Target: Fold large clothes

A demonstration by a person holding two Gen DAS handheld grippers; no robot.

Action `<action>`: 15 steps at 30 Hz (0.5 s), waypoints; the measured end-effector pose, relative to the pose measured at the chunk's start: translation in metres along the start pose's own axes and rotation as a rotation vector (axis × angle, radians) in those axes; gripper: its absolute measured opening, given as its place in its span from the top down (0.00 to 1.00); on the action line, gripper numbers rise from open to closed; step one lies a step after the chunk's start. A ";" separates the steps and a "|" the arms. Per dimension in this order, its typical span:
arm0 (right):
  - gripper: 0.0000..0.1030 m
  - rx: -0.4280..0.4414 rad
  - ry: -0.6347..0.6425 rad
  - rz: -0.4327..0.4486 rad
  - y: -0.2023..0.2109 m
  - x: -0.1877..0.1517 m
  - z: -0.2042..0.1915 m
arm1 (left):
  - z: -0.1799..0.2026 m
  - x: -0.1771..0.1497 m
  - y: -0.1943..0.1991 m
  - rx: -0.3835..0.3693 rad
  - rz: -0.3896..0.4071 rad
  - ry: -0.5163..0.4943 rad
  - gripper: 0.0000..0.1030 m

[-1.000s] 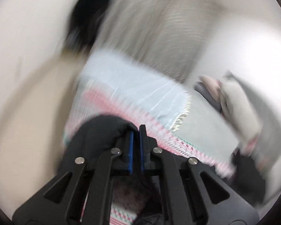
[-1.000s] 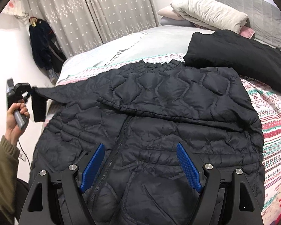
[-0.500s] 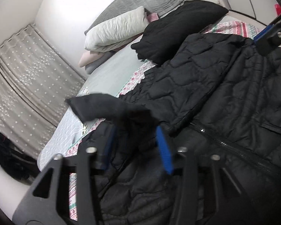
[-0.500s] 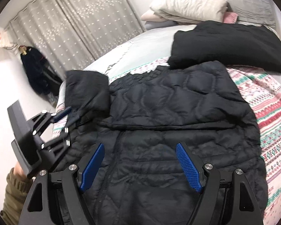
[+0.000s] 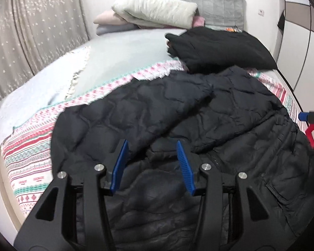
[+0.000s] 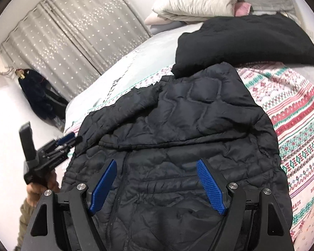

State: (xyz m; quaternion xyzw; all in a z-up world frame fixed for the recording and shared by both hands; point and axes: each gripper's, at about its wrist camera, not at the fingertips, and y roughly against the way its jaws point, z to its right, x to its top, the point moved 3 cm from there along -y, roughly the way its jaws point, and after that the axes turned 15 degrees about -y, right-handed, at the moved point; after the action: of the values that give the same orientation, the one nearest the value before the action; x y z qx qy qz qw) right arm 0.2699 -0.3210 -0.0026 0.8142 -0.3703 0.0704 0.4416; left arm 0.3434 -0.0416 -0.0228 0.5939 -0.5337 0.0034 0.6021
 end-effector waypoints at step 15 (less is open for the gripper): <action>0.22 0.020 -0.143 0.005 0.011 0.024 0.032 | 0.074 0.081 -0.098 0.314 -0.171 -0.223 0.34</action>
State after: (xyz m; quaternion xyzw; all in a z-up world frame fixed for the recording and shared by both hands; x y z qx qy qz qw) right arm 0.2726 -0.3624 -0.0039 0.8206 -0.4023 0.0168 0.4056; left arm 0.3932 -0.1744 -0.0606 0.7203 -0.5376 -0.0301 0.4374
